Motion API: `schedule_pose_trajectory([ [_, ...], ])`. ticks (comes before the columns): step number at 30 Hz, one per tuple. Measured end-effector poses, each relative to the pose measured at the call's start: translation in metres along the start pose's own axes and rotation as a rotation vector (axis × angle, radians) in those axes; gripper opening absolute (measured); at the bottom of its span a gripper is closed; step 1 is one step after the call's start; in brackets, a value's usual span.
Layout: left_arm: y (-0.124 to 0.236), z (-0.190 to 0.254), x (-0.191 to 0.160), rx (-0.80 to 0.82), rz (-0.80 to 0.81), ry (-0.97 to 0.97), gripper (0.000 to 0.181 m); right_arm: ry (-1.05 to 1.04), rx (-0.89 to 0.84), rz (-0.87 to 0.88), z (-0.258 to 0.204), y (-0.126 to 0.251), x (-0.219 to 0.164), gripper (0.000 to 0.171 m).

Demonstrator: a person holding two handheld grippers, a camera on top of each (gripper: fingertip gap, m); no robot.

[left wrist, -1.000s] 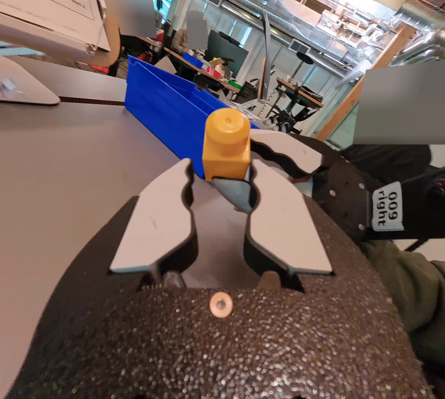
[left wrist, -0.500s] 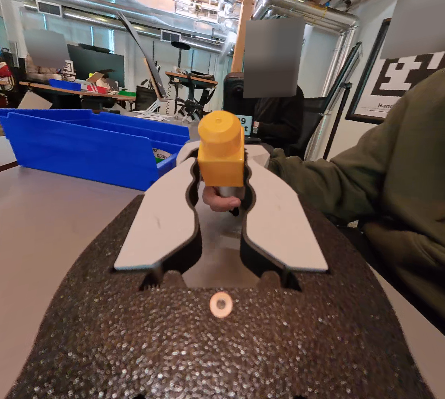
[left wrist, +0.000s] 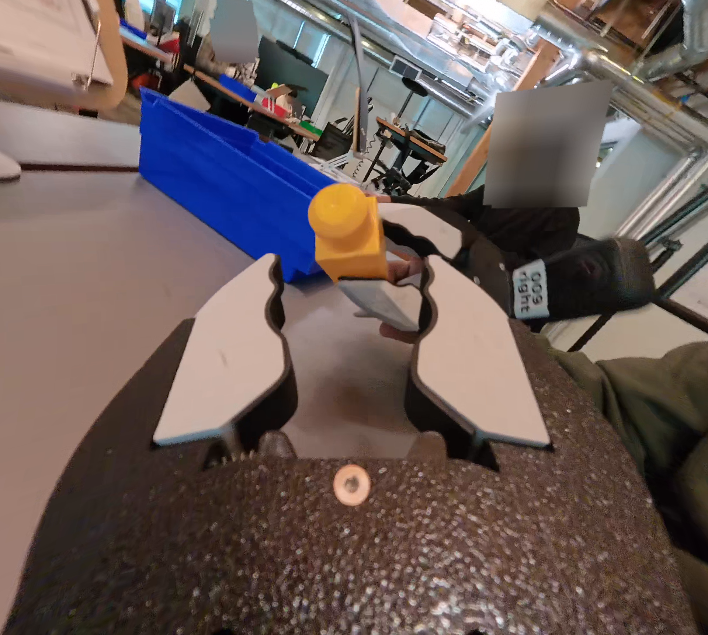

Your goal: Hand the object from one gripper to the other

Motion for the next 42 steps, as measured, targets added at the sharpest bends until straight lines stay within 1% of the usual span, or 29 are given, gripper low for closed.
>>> schedule_pose_trajectory([
  [1,-0.002,-0.001,-0.001,0.01,-0.012,0.028,0.072,0.079,0.006,-0.016,-0.004,-0.001,0.001,0.036],
  [3,-0.001,-0.002,0.0,0.021,-0.061,0.035,0.078,0.221,0.034,0.001,-0.012,-0.002,0.004,0.036],
  [5,0.005,-0.004,0.003,0.052,-0.14,-0.032,0.08,0.361,0.063,0.046,-0.016,0.0,0.006,0.036],
  [8,0.017,-0.002,0.003,0.032,-0.291,-0.17,0.065,0.511,0.103,0.056,-0.017,0.001,0.003,0.036],
  [10,0.021,-0.002,0.001,0.033,-0.351,-0.204,0.064,0.564,0.119,0.088,-0.018,0.004,0.003,0.036],
  [12,0.02,-0.004,-0.001,0.044,-0.369,-0.215,0.064,0.604,0.134,0.082,-0.02,0.004,0.003,0.036],
  [15,0.017,-0.002,-0.004,0.016,-0.351,-0.203,0.062,0.646,0.159,0.1,-0.026,0.003,0.007,0.036],
  [16,0.016,-0.001,-0.004,0.008,-0.353,-0.215,0.052,0.644,0.16,0.107,-0.027,0.003,0.008,0.036],
  [17,0.016,0.001,-0.005,-0.02,-0.36,-0.242,0.036,0.638,0.164,0.104,-0.028,0.003,0.009,0.036],
  [18,0.016,0.002,-0.005,-0.027,-0.354,-0.266,0.036,0.623,0.162,0.111,-0.028,0.004,0.01,0.037],
  [20,0.017,0.004,-0.003,-0.052,-0.32,-0.295,0.035,0.503,0.178,0.144,-0.025,0.005,0.011,0.037],
  [21,0.019,0.005,-0.003,-0.053,-0.314,-0.333,0.035,0.384,0.222,0.171,-0.023,0.005,0.01,0.037],
  [23,0.024,0.005,-0.003,-0.03,-0.286,-0.475,0.035,0.081,0.304,0.216,-0.013,0.006,0.008,0.053],
  [24,0.026,0.005,-0.002,-0.025,-0.257,-0.55,0.035,-0.091,0.354,0.224,-0.006,0.005,0.007,0.06],
  [25,0.028,0.007,-0.001,-0.028,-0.223,-0.61,0.035,-0.296,0.408,0.232,0.0,0.003,0.004,0.07],
  [26,0.028,0.009,0.0,-0.032,-0.19,-0.657,0.035,-0.538,0.481,0.235,0.006,0.0,0.0,0.076],
  [28,0.028,0.014,0.001,-0.047,-0.129,-0.753,0.035,-1.016,0.704,0.26,0.01,-0.007,-0.01,0.083],
  [30,0.028,0.018,0.0,-0.044,-0.099,-0.851,0.035,-1.424,0.867,0.253,0.007,-0.013,-0.023,0.077],
  [31,0.027,0.019,-0.001,-0.044,-0.099,-0.881,0.035,-1.569,0.935,0.267,0.004,-0.015,-0.028,0.073],
  [32,0.027,0.02,-0.002,-0.044,-0.103,-0.902,0.035,-1.67,0.992,0.283,0.0,-0.015,-0.031,0.064],
  [33,0.026,0.021,-0.003,-0.044,-0.105,-0.92,0.035,-1.729,1.032,0.296,-0.002,-0.016,-0.032,0.058],
  [34,0.025,0.022,-0.003,-0.044,-0.111,-0.935,0.035,-1.747,1.055,0.293,-0.005,-0.016,-0.032,0.056],
  [37,0.021,0.024,-0.008,-0.034,-0.151,-0.999,0.035,-1.674,1.061,0.233,-0.012,-0.017,-0.026,0.057],
  [38,0.02,0.025,-0.01,-0.033,-0.171,-1.019,0.035,-1.648,1.043,0.218,-0.013,-0.018,-0.025,0.05],
  [39,0.018,0.025,-0.011,-0.018,-0.188,-1.036,0.035,-1.629,1.02,0.221,-0.012,-0.018,-0.025,0.04],
  [42,0.016,0.026,-0.012,0.002,-0.199,-1.038,0.035,-1.566,1.021,0.212,-0.009,-0.018,-0.026,0.039],
])
Point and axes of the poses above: each gripper's, where its closed fingertips meet, y back along the fingers, x out of its top, z = x × y across the jaws, the point moved 10 cm from there along y, back along the fingers, and after that the axes turned 5 degrees about y, right-handed, at the moved point
